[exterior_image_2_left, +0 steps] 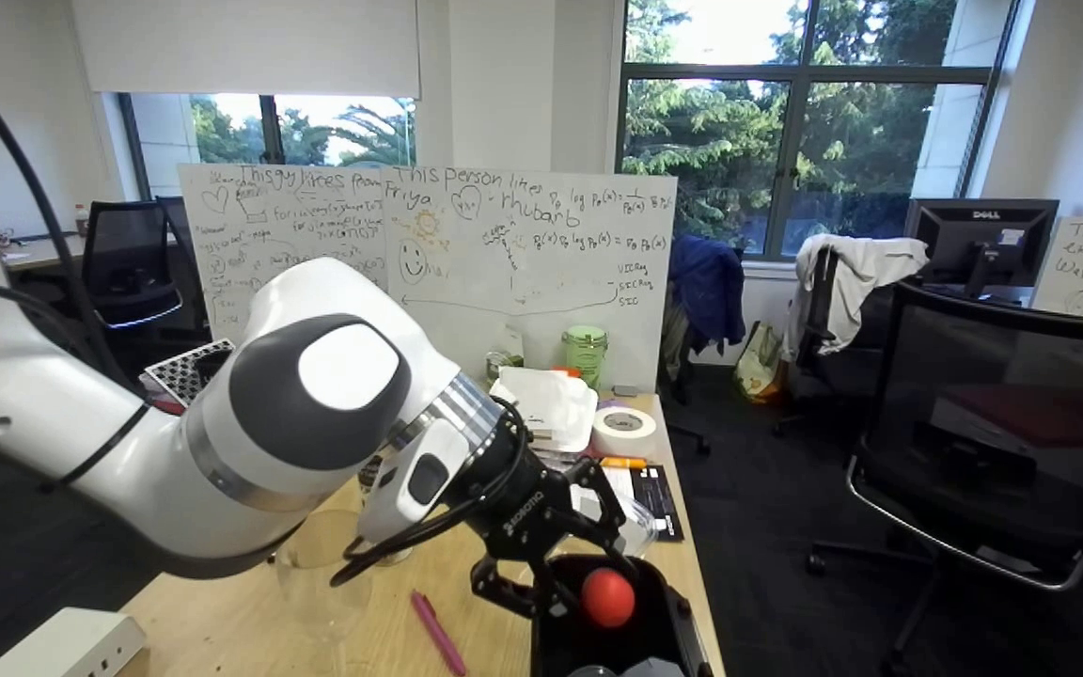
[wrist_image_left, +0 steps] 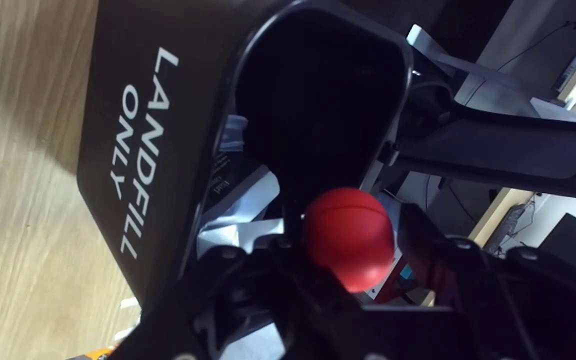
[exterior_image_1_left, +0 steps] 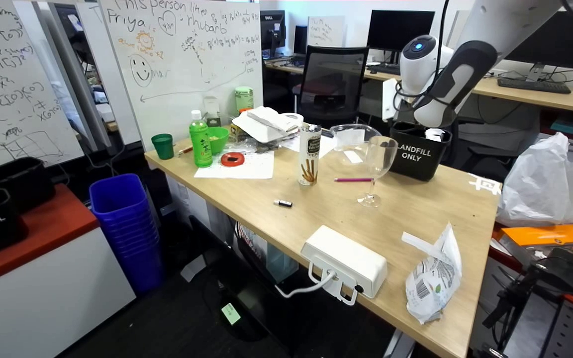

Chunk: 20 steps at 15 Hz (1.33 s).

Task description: Pick up the red ball and throw it in the black bin

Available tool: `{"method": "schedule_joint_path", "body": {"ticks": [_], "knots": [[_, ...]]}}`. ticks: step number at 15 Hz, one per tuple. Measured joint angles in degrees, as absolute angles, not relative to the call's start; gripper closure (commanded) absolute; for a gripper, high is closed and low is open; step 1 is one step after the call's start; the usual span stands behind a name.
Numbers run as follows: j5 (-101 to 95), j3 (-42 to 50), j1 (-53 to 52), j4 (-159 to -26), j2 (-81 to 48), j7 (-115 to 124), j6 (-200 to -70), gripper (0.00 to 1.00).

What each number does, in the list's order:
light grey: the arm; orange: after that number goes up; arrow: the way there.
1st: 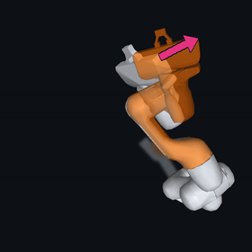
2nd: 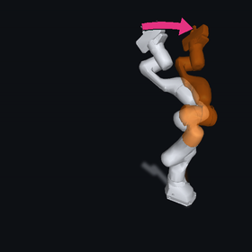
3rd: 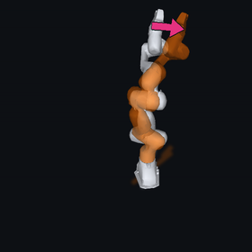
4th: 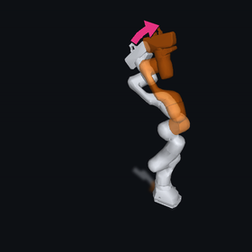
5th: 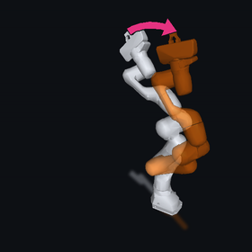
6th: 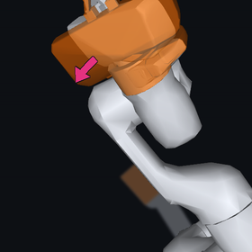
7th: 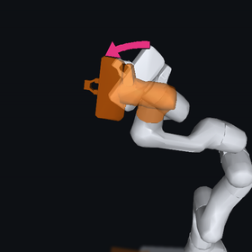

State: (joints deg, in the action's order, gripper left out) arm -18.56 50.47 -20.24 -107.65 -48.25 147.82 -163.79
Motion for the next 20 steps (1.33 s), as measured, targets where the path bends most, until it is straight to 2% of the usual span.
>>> {"method": "schedule_joint_path", "body": {"ticks": [2,3,13,20], "knots": [[-16.6,50.0,-19.4,-106.4,-49.4,147.5,-163.6,0.02],[-15.8,49.9,-19.1,-105.7,-49.9,147.5,-163.5,0.0],[-13.4,49.9,-18.0,-105.2,-50.4,145.9,-163.3,0.0],[-13.4,48.8,-18.1,-111.1,-44.0,138.9,-164.5,0.0]]}}
